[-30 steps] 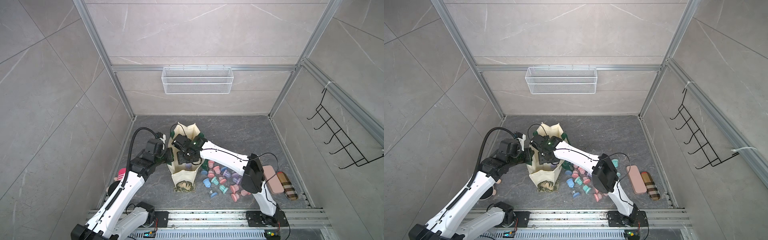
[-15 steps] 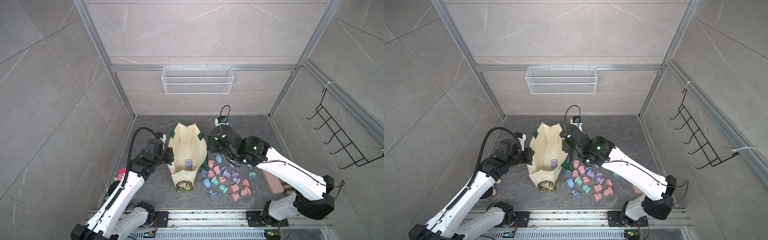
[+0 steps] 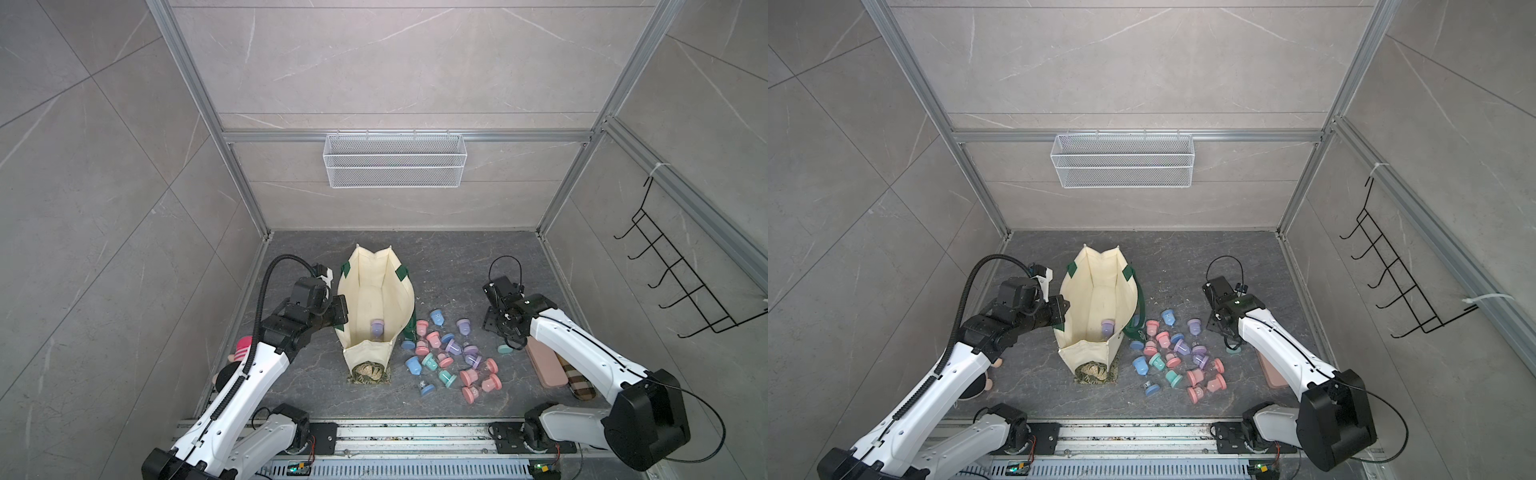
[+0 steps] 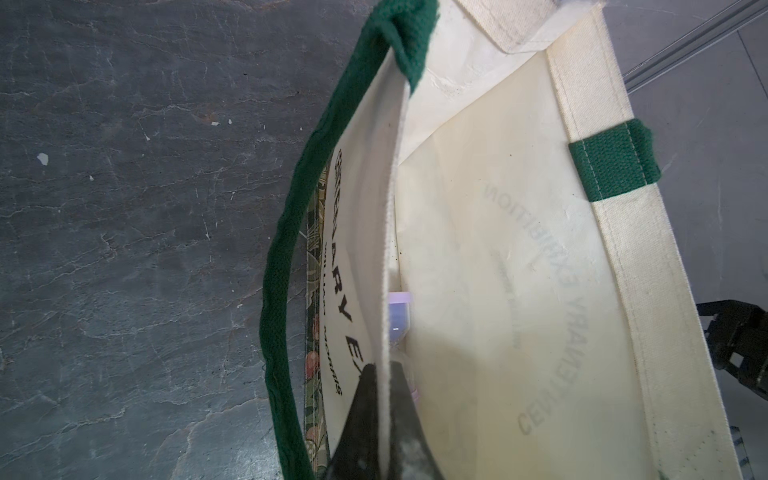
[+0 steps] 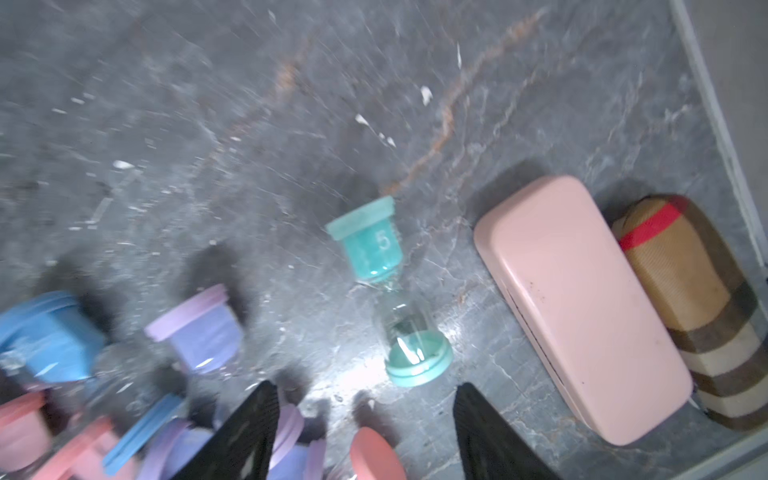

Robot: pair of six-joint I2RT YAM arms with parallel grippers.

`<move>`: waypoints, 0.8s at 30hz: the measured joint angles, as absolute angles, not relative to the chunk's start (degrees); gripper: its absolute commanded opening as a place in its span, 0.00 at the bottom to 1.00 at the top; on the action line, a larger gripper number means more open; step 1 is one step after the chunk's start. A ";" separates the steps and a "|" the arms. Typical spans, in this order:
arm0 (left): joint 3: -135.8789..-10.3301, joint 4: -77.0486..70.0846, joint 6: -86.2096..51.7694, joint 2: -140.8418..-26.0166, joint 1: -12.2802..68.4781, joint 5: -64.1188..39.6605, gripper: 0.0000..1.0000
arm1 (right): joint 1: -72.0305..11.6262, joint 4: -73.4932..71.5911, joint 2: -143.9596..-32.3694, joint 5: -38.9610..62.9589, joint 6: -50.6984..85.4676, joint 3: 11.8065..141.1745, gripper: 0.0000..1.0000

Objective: Put the hourglass into the canvas bag
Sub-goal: Pick up the hourglass from the center of the board.

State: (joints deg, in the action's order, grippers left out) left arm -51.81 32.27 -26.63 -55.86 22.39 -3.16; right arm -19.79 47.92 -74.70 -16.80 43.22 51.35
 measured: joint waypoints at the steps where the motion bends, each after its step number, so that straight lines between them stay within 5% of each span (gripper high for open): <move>1: -51.81 32.27 -26.61 -55.86 22.39 -3.16 0.00 | -19.07 47.22 -75.18 -15.99 43.05 50.68 0.69; 24: -51.81 32.05 -26.52 -56.29 22.09 -3.38 0.00 | -12.29 37.34 -86.70 -7.49 37.69 46.50 0.61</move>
State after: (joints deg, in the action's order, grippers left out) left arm -51.81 32.05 -26.52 -56.29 22.09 -3.38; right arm -12.29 37.34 -86.70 -7.49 37.69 46.50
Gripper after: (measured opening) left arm 0.061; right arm 0.614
